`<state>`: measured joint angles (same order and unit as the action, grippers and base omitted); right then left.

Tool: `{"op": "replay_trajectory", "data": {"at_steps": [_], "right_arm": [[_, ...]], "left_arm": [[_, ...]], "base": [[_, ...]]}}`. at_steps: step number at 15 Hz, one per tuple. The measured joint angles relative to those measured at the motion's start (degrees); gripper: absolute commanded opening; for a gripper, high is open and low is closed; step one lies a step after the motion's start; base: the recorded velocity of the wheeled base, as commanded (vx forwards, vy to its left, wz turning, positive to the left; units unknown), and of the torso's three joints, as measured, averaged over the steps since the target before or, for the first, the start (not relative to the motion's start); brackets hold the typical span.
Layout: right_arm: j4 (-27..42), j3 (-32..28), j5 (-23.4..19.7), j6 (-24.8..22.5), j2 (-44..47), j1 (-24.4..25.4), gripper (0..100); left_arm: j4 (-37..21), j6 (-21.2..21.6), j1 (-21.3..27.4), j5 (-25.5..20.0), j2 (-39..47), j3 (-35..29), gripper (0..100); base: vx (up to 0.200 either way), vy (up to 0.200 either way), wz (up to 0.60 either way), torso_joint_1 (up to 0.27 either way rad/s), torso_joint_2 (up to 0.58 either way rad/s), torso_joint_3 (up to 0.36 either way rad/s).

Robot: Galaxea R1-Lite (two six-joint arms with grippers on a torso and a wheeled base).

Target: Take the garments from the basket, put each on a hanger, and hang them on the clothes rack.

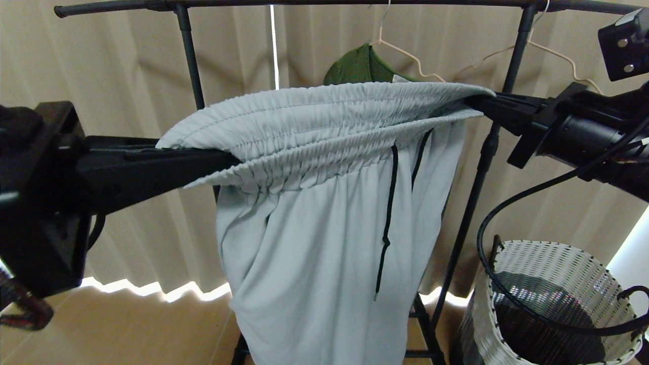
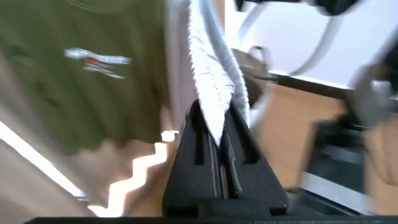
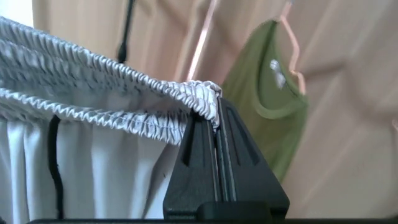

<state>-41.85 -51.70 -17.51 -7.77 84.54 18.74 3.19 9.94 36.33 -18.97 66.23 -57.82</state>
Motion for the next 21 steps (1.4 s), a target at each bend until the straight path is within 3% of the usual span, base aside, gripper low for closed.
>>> {"op": "replay_trajectory", "data": {"at_steps": [2,5,8,21], "right_arm": [[0.4,0.2,0.1,0.0,-0.9,0.0,0],[0.4,1.8,0.1,0.0,-1.9,0.0,0],[0.3,3.7,0.2,0.0,-2.3,0.0,0],[0.3,3.9,0.1,0.0,-2.6,0.0,0]], "left_arm": [[5.9,6.0,-6.3,1.2,2.8,0.2,0],[15.5,7.4,-9.8,9.9,7.9,1.0,0],[21.7,7.5,-10.2,11.8,11.8,4.6,0],[24.9,7.2,-9.4,11.7,14.7,1.9,0]], "base": [[0.000,0.000,0.00,0.000,0.00,0.000],[0.000,0.000,0.00,0.000,0.00,0.000],[0.000,0.000,0.00,0.000,0.00,0.000],[0.000,0.000,0.00,0.000,0.00,0.000]]}}
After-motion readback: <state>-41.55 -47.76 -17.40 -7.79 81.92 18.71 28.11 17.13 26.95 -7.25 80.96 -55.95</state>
